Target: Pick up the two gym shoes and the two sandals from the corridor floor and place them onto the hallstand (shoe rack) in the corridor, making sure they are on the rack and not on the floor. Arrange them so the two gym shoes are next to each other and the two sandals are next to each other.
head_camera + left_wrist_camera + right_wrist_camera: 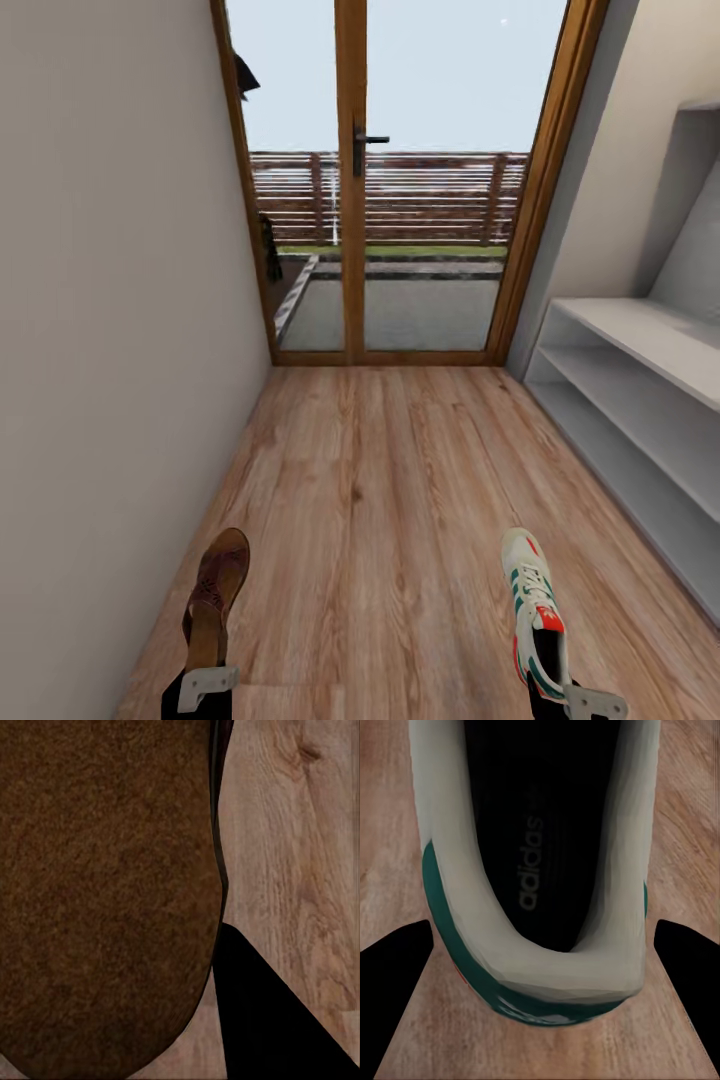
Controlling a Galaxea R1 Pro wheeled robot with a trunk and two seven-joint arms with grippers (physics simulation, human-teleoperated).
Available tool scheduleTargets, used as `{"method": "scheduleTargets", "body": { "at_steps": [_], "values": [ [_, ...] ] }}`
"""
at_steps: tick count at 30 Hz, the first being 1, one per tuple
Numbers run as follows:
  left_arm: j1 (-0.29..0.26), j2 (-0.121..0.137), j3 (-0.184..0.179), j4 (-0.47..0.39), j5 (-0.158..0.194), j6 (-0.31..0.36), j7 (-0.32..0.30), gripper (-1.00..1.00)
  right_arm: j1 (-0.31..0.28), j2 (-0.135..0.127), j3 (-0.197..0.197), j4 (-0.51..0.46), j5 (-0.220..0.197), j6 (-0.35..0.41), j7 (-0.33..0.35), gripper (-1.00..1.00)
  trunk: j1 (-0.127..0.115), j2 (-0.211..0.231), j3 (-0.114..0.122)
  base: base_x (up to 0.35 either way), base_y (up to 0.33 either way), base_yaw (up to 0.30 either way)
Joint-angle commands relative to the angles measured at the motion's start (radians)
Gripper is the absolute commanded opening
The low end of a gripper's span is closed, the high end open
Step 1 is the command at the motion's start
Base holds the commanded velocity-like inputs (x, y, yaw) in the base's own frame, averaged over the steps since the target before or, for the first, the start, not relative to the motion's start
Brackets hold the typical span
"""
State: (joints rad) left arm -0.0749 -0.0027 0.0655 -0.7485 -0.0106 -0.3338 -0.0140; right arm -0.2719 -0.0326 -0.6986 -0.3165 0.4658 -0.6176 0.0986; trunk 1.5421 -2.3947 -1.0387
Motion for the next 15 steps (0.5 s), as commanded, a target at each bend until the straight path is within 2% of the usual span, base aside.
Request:
{"method": "scheduleTargets", "body": {
  "at_steps": [1, 15],
  "values": [
    [0.0, 0.0, 0.002, 0.0, -0.005, -0.002, -0.001, -1.0, -0.001, 0.0, -0.009, 0.001, 0.0, -0.004, 0.01, -1.0, 0.0, 0.0, -0.001, 0.34, 0.0, -0.235],
    [0.0, 0.0, 0.001, 0.0, -0.005, -0.002, -0.001, -1.0, -0.001, 0.0, -0.009, 0.001, 0.0, -0.004, 0.01, -1.0, 0.0, 0.0, -0.001, 0.34, 0.0, -0.261]
  ]
}}
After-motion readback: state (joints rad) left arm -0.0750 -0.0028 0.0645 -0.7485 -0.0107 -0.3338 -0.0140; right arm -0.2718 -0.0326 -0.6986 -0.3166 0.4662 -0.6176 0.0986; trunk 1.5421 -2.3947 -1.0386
